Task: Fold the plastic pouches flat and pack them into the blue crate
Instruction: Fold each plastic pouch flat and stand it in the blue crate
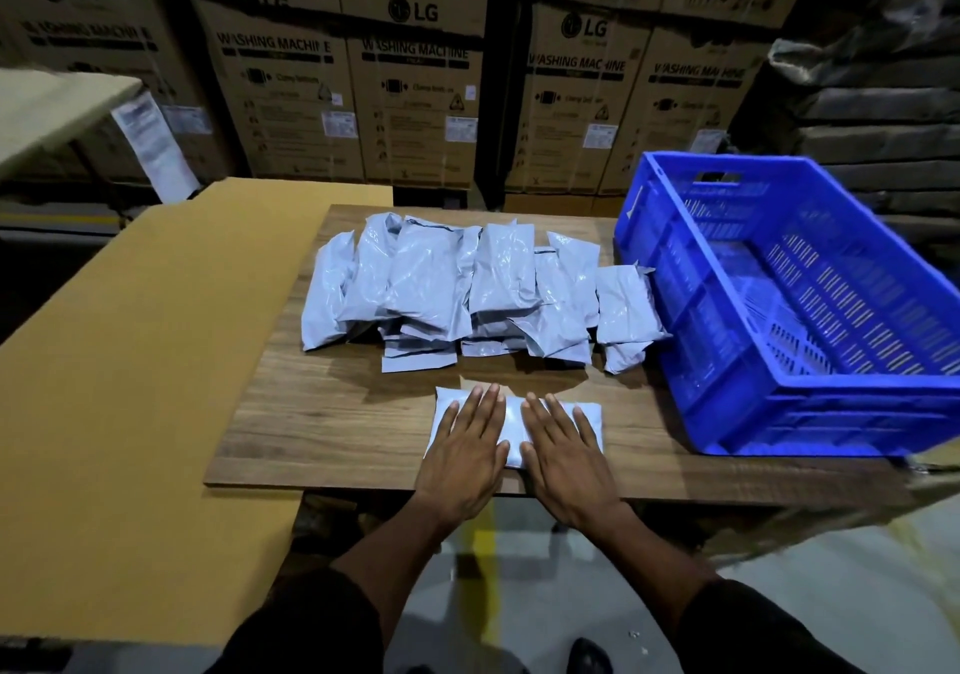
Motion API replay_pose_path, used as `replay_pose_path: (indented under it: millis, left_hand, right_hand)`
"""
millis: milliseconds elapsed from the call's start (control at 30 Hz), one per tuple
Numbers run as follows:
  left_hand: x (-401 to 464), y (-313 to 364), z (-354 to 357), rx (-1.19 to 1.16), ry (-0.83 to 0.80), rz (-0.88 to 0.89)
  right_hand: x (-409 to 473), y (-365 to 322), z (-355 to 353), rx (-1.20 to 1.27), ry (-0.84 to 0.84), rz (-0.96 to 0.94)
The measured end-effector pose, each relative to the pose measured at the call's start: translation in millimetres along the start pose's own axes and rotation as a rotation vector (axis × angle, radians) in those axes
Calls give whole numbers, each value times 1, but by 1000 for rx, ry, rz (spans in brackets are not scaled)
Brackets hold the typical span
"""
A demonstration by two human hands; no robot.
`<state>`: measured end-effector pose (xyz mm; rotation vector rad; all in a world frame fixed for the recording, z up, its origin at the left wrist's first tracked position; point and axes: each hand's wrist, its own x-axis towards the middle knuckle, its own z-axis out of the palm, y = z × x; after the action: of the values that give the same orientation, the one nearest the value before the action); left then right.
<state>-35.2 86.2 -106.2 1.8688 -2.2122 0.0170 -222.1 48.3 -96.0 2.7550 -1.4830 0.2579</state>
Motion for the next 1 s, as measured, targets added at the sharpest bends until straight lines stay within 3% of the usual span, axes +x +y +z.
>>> replay_pose_path:
  millis: [1000]
  left_hand:
    - [-4,2,4,22,-77,-51]
  right_hand:
    - [-1,3,4,15,-20,-1]
